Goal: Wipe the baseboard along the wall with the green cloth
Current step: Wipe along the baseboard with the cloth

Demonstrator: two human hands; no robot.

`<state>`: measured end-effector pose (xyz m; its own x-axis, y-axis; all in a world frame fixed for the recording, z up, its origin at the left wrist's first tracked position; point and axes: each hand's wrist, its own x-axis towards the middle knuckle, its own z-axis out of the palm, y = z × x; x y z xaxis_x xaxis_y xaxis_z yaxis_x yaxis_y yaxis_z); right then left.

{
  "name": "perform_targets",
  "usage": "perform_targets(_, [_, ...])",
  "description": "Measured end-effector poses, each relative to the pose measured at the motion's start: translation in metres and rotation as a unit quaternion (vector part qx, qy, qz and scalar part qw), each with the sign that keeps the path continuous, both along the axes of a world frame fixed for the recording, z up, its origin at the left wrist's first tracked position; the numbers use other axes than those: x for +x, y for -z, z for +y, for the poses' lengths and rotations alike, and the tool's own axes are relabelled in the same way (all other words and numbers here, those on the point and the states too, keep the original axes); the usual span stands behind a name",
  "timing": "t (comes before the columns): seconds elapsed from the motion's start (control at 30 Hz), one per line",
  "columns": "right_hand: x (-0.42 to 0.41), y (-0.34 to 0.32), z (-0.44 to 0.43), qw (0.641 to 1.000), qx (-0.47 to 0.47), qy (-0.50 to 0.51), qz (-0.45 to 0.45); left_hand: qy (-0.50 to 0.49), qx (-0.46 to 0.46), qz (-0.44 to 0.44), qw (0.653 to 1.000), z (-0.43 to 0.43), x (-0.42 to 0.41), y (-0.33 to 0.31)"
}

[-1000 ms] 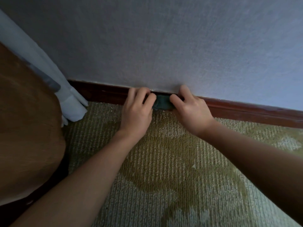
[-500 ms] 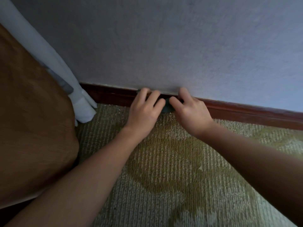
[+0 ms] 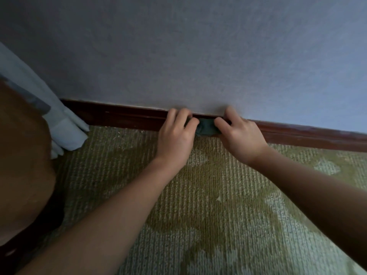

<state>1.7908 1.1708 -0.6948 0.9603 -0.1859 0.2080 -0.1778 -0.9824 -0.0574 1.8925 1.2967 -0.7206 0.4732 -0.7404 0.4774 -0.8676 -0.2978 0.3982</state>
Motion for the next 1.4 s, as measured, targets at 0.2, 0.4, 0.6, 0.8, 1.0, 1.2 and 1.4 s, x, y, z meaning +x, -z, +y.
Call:
perform_targets(0.2, [-0.025, 0.003, -0.019, 0.999, 0.028, 0.039, 0.005, 0.029, -0.012, 0.021, 0.999, -0.018, -0.019, -0.002])
perform_targets(0.4, [-0.021, 0.005, -0.010, 0.993, 0.074, 0.088, -0.041, 0.041, -0.027, 0.007, 0.999, -0.019, -0.020, 0.002])
perform_targets(0.6, [-0.049, 0.000, -0.034, 0.984, 0.078, 0.144, -0.064, 0.059, -0.036, 0.009, 0.998, -0.049, -0.042, -0.003])
perform_targets(0.8, [-0.039, -0.003, -0.027, 0.980, 0.094, 0.149, -0.096, 0.039, -0.062, 0.020, 0.997, -0.053, -0.045, -0.002])
perform_targets(1.0, [-0.058, -0.003, -0.039, 0.982, 0.079, 0.160, -0.069, 0.069, -0.028, 0.021, 0.997, -0.064, -0.057, -0.009])
perform_targets(1.2, [-0.058, -0.003, -0.039, 0.977, 0.089, 0.180, -0.071, 0.056, -0.021, 0.009, 0.998, -0.070, -0.062, -0.009])
perform_targets(1.4, [-0.087, -0.002, -0.065, 0.981, 0.079, 0.172, -0.050, 0.091, -0.017, -0.026, 0.995, -0.090, -0.078, -0.007])
